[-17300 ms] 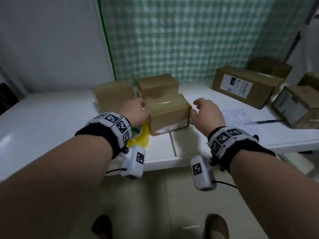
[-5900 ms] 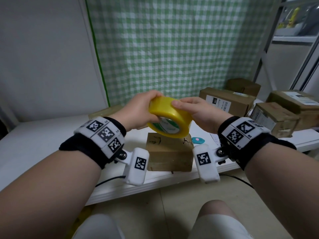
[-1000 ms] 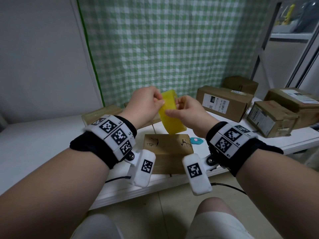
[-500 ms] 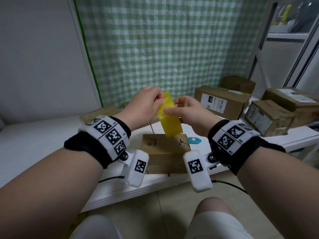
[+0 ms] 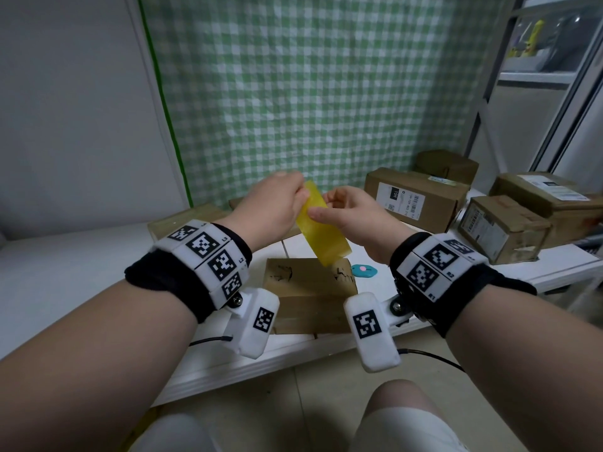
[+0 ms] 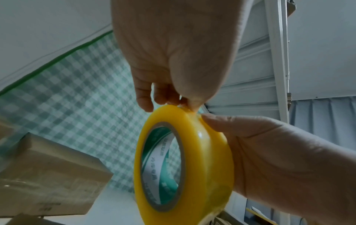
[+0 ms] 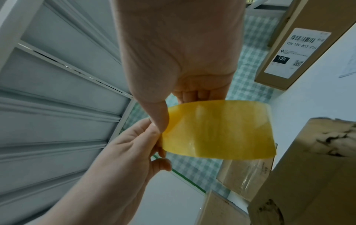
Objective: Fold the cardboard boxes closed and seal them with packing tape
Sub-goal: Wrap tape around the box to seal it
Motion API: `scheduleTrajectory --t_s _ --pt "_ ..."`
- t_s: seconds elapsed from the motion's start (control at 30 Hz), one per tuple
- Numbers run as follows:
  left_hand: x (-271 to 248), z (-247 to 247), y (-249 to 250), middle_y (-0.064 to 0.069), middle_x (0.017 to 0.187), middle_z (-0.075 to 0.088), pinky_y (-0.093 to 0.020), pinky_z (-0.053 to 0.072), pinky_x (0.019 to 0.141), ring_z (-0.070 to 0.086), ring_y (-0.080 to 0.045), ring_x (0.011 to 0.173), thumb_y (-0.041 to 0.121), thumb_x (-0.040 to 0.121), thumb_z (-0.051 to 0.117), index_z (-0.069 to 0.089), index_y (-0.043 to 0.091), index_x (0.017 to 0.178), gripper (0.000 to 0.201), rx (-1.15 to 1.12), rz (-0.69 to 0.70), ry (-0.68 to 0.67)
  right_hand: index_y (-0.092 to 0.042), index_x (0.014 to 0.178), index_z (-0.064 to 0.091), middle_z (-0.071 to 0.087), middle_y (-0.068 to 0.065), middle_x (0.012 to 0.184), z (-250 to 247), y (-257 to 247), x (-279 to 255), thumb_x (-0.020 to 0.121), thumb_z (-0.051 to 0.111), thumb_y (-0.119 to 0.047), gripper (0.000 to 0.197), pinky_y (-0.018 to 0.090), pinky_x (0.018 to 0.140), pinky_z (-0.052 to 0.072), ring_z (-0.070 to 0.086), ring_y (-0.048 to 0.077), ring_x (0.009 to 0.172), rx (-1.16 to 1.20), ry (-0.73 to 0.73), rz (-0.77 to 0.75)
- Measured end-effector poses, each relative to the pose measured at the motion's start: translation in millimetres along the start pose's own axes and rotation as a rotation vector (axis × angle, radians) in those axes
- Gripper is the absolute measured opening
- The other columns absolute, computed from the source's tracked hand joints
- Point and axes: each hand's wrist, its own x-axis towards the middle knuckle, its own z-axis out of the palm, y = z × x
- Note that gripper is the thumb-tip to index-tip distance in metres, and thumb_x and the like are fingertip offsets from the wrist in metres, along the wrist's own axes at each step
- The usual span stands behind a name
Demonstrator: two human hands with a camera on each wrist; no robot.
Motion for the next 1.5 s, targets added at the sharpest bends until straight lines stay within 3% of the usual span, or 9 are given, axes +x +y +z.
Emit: scheduleTrajectory --t_s 0.13,0.23,0.37,0.5,0.7,0.97,1.23,1.37,1.5 --pt "1 1 4 0.000 0.078 0.042 -0.028 0.024 0.065 0.040 -0.019 0.077 0.019 0.099 0.039 0.042 0.012 0.083 0.018 0.009 0.005 0.039 -0.007 0.105 0.061 0.064 0.013 0.101 -4 0 -5 0.088 0.066 -0.030 0.029 0.031 0.074 0.045 0.059 0.020 0.087 -0.007 -0.008 -0.030" --pt "5 -3 3 0.003 0.070 0.041 -0.031 0.019 0.056 0.041 -0.020 0.073 0.017 0.099 0.036 0.045 0.010 0.081 0.021 -0.032 -0.154 0.042 -0.015 0.119 0.059 0.063 0.006 0.116 -10 -1 -9 0.079 0.072 -0.044 0.051 0.032 0.086 0.049 0.061 0.018 0.101 -0.027 -0.036 -0.038" --pt "3 -5 -2 -0.005 0.075 0.047 -0.030 0.042 0.055 0.050 -0.023 0.067 0.018 0.100 0.034 0.045 0.010 0.076 0.027 -0.349 -0.416 0.022 -0.028 0.125 0.043 0.056 -0.006 0.111 -16 1 -15 0.066 0.085 -0.028 0.072 0.029 0.081 0.054 0.059 0.013 0.099 -0.105 -0.106 -0.062" --pt "1 -3 -4 -0.002 0.080 0.049 -0.037 0.052 0.061 0.057 -0.021 0.058 0.021 0.101 0.036 0.049 0.011 0.078 0.028 -0.490 -0.510 0.005 -0.032 0.117 0.044 0.051 -0.008 0.108 -15 2 -17 0.065 0.087 -0.025 0.068 0.027 0.068 0.053 0.058 0.013 0.091 -0.187 0.033 -0.165" --pt "-2 -3 -12 -0.009 0.073 0.055 -0.042 0.051 0.072 0.053 -0.025 0.068 0.034 0.099 0.042 0.051 0.011 0.077 0.033 -0.405 -0.447 -0.100 -0.028 0.118 0.050 0.052 -0.010 0.106 -11 0 -17 0.070 0.082 -0.029 0.058 0.023 0.067 0.049 0.057 0.012 0.091 -0.283 0.090 -0.222" --pt "0 1 -12 -0.002 0.076 0.044 -0.034 0.031 0.063 0.045 -0.023 0.074 0.017 0.099 0.038 0.043 0.013 0.082 0.018 0.185 -0.230 -0.103 -0.023 0.138 0.046 0.054 0.004 0.134 -9 -13 -17 0.077 0.073 -0.044 0.070 0.036 0.097 0.046 0.051 0.022 0.120 -0.608 0.043 -0.291" --pt "-6 -5 -7 0.001 0.073 0.037 -0.031 0.027 0.055 0.040 -0.020 0.065 0.003 0.095 0.036 0.037 0.013 0.081 0.017 0.260 -0.232 0.148 -0.023 0.134 0.050 0.058 0.003 0.124 -6 -35 -5 0.076 0.072 -0.043 0.065 0.032 0.087 0.047 0.054 0.023 0.114 -0.852 -0.001 -0.245" --pt "2 -22 1 0.002 0.070 0.035 -0.033 0.028 0.056 0.039 -0.019 0.063 0.007 0.098 0.036 0.036 0.013 0.080 0.019 0.202 -0.180 0.253 -0.025 0.122 0.055 0.063 0.002 0.105 -8 -34 1 0.078 0.065 -0.042 0.048 0.032 0.070 0.048 0.060 0.025 0.095 -1.151 0.036 -0.230" --pt "5 -27 0 0.004 0.068 0.036 -0.031 0.027 0.056 0.037 -0.017 0.063 0.015 0.100 0.033 0.038 0.011 0.081 0.020 0.073 -0.221 0.291 -0.027 0.131 0.043 0.057 0.002 0.103 -14 -39 2 0.080 0.065 -0.035 0.057 0.035 0.065 0.046 0.057 0.027 0.090 -1.183 0.043 -0.216"
